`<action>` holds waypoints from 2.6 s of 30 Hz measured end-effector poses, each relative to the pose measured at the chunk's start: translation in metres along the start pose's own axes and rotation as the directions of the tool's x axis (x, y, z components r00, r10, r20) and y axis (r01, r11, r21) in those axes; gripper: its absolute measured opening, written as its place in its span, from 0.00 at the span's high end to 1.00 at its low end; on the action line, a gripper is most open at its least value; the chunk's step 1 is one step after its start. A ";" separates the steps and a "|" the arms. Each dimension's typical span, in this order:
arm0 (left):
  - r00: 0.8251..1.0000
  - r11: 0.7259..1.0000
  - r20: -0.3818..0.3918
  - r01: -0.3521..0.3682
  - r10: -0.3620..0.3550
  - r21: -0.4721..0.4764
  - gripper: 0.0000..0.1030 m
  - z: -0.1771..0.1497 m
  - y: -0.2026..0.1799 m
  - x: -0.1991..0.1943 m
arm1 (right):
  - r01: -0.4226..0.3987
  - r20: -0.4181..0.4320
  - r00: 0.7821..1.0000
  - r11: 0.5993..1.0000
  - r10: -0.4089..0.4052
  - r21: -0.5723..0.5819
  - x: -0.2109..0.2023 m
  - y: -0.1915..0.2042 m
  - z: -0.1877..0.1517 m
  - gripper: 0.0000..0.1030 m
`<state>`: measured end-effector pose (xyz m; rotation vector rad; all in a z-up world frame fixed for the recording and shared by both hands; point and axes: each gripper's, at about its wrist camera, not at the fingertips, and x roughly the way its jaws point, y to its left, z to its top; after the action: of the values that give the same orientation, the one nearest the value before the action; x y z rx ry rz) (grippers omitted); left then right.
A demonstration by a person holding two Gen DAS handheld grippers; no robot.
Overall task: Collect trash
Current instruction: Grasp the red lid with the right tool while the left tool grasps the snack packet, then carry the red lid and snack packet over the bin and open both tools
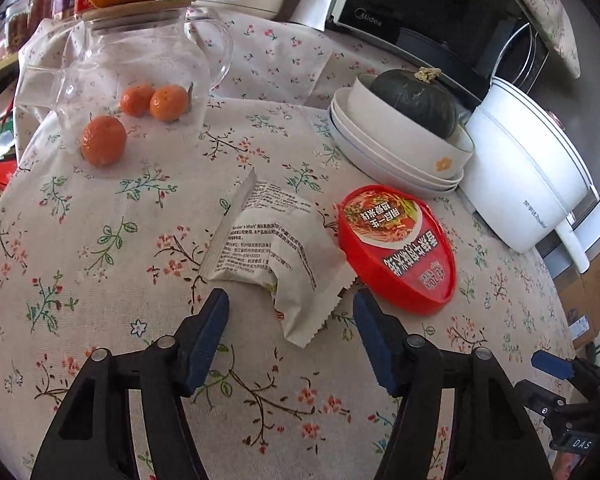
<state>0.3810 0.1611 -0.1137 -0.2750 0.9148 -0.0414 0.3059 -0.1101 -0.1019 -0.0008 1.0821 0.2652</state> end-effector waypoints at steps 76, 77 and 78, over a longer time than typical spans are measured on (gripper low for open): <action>0.985 0.918 -0.048 0.170 -0.163 0.358 0.86 -0.164 -0.159 -0.193 | -0.013 0.165 0.986 0.996 -0.002 0.088 -0.182 -0.066 -0.129 0.86; 0.982 0.908 -0.060 0.186 -0.176 0.374 0.86 -0.172 -0.170 -0.194 | -0.003 0.159 0.987 0.995 -0.014 0.104 -0.188 -0.074 -0.139 0.86; 0.980 0.897 -0.071 0.200 -0.187 0.394 0.86 -0.181 -0.182 -0.194 | 0.008 0.150 0.988 0.993 -0.026 0.118 -0.193 -0.081 -0.150 0.86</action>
<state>0.1346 -0.0237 -0.0212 0.0181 0.8857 -0.4151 0.1079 -0.2493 -0.0148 0.1132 0.9444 0.1829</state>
